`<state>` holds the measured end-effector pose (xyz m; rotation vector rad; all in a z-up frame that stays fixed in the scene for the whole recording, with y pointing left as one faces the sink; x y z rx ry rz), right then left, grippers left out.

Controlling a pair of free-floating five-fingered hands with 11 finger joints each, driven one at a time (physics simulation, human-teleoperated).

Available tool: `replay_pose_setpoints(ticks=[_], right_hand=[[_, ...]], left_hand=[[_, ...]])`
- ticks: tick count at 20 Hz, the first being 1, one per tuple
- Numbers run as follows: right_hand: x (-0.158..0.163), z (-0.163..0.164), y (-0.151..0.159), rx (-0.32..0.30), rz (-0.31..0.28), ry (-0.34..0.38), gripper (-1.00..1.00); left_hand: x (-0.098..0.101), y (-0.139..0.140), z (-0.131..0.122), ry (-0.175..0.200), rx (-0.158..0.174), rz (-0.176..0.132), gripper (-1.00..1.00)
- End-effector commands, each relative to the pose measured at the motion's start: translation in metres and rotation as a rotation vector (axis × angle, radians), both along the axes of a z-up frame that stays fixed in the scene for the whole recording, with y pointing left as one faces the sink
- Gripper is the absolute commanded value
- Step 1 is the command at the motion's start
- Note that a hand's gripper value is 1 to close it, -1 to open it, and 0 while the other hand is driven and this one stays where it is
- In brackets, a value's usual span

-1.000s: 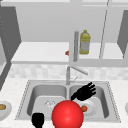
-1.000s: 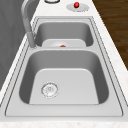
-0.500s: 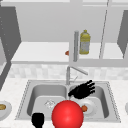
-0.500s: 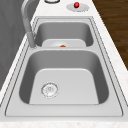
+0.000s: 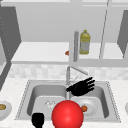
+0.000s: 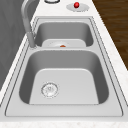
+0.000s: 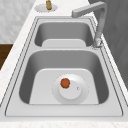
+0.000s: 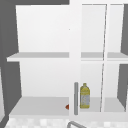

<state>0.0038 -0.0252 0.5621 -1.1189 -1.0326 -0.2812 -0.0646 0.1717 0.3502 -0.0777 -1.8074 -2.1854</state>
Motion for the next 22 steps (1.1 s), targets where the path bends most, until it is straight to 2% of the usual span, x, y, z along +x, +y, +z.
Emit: replay_pose_setpoints(ticks=[1,11,17,22], right_hand=[[0.002,0.009,0.000,0.062,-0.025,-0.099,-1.00],[0.004,0.037,0.000,0.093,-0.057,-0.133,-1.00],[0.004,0.050,0.011,0.121,-0.126,-0.179,-1.00],[0.003,0.069,0.017,0.149,-0.160,-0.195,-1.00]], left_hand=[[0.000,0.000,0.000,0.000,0.000,0.000,0.00],[0.000,0.000,0.000,0.000,0.000,0.000,0.00],[0.000,0.000,0.000,0.000,0.000,0.000,0.00],[0.000,0.000,0.000,0.000,0.000,0.000,0.00]])
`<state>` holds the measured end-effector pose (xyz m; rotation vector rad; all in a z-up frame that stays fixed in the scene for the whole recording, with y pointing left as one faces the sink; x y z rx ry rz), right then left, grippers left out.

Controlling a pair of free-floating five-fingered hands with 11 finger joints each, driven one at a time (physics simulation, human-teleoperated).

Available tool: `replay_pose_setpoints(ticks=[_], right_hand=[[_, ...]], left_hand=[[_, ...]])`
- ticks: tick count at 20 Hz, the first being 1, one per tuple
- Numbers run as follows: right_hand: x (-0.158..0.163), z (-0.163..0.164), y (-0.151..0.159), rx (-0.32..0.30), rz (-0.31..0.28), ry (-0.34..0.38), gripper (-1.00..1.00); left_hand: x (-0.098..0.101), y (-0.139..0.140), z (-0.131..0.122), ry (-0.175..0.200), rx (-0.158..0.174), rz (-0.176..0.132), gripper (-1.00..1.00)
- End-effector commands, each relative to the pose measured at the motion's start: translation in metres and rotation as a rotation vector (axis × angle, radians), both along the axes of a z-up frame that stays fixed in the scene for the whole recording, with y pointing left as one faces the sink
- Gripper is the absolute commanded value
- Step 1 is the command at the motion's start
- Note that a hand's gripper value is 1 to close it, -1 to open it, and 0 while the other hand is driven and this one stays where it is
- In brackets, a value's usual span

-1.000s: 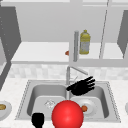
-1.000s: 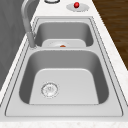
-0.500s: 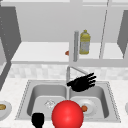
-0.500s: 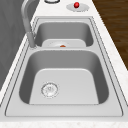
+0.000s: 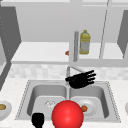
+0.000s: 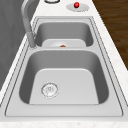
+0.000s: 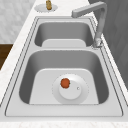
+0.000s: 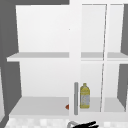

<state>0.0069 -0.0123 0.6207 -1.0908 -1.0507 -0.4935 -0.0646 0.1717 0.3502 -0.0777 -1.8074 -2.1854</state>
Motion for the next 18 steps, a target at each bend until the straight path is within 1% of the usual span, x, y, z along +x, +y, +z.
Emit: replay_pose_setpoints(ticks=[1,8,18], right_hand=[[0.000,0.014,0.005,0.060,-0.046,-0.078,-1.00],[0.009,0.036,0.009,0.101,-0.060,-0.120,-1.00],[0.027,0.068,0.009,0.156,-0.063,-0.128,-1.00]], left_hand=[[0.000,0.000,0.000,0.000,0.000,0.000,0.00],[0.000,0.000,0.000,0.000,0.000,0.000,0.00],[0.000,0.000,0.000,0.000,0.000,0.000,0.00]])
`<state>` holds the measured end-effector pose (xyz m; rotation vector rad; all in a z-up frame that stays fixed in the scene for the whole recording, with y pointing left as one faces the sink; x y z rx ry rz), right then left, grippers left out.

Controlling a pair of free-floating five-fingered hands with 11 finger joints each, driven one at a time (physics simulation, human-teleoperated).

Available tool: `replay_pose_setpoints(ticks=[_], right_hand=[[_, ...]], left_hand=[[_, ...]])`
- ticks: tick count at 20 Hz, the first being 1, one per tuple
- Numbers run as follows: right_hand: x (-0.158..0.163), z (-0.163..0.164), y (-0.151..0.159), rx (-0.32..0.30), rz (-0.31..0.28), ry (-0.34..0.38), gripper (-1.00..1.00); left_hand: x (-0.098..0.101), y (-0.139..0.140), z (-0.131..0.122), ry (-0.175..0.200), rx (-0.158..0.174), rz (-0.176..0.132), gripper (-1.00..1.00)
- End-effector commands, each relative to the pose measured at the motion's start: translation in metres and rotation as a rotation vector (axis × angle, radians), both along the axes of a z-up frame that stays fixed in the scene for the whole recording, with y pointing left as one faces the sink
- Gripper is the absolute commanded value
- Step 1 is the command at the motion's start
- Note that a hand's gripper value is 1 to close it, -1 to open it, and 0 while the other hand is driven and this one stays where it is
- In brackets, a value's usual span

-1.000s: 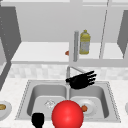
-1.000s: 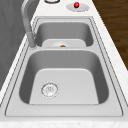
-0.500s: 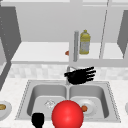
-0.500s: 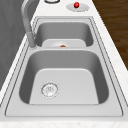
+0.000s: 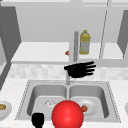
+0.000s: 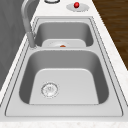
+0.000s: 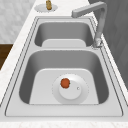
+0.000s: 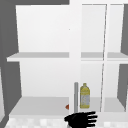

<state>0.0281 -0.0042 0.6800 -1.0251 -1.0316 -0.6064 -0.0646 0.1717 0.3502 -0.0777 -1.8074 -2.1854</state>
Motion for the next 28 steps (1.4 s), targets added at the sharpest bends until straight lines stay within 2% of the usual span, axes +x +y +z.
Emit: replay_pose_setpoints(ticks=[1,17,21,23,28], right_hand=[[0.007,0.012,0.000,0.063,-0.016,-0.083,-1.00],[0.031,0.074,0.001,0.143,-0.029,-0.075,-1.00],[0.042,0.088,-0.002,0.179,-0.033,-0.056,-1.00],[0.053,0.088,-0.001,0.158,-0.015,-0.011,-1.00],[0.081,0.089,-0.009,0.190,-0.017,-0.010,-1.00]], left_hand=[[0.000,0.000,0.000,0.000,0.000,0.000,0.00],[0.000,0.000,0.000,0.000,0.000,0.000,0.00],[0.000,0.000,0.000,0.000,0.000,0.000,0.00],[0.000,0.000,0.000,0.000,0.000,0.000,0.00],[0.000,0.000,0.000,0.000,0.000,0.000,0.00]])
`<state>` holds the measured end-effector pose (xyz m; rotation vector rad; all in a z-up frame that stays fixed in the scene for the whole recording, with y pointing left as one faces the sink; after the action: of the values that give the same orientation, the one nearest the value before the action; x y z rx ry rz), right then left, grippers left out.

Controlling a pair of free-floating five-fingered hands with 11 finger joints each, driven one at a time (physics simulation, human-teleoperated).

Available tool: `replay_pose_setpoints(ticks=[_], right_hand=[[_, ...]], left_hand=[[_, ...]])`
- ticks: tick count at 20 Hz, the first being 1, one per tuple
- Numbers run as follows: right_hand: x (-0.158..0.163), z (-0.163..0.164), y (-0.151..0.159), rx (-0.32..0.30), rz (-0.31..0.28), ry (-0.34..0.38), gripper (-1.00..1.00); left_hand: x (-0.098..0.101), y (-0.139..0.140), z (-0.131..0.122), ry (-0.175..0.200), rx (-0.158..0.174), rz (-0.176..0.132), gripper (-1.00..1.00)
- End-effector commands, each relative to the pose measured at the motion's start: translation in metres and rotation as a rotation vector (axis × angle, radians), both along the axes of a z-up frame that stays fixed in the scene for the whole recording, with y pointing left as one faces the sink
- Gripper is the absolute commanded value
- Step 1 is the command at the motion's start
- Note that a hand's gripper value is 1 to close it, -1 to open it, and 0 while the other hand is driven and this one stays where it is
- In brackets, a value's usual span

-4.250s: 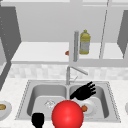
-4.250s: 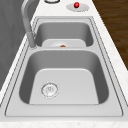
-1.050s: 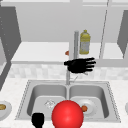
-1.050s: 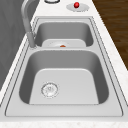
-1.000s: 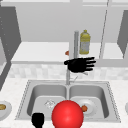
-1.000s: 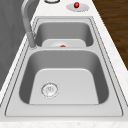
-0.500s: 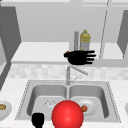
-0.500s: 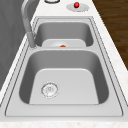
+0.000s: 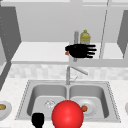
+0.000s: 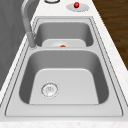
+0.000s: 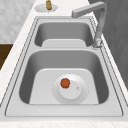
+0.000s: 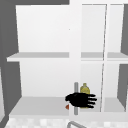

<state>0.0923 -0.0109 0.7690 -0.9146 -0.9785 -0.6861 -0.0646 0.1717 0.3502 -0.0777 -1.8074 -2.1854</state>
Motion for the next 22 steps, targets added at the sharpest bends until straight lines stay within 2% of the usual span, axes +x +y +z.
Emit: replay_pose_setpoints(ticks=[1,11,22], right_hand=[[0.025,-0.003,-0.001,0.056,0.000,0.000,-1.00],[0.103,-0.042,-0.001,0.112,-0.006,-0.003,-1.00],[0.181,-0.071,-0.024,0.310,0.001,0.003,-1.00]], left_hand=[[0.000,0.000,0.000,0.000,0.000,0.000,0.00],[0.000,0.000,0.000,0.000,0.000,0.000,0.00],[0.000,0.000,0.000,0.000,0.000,0.000,0.00]])
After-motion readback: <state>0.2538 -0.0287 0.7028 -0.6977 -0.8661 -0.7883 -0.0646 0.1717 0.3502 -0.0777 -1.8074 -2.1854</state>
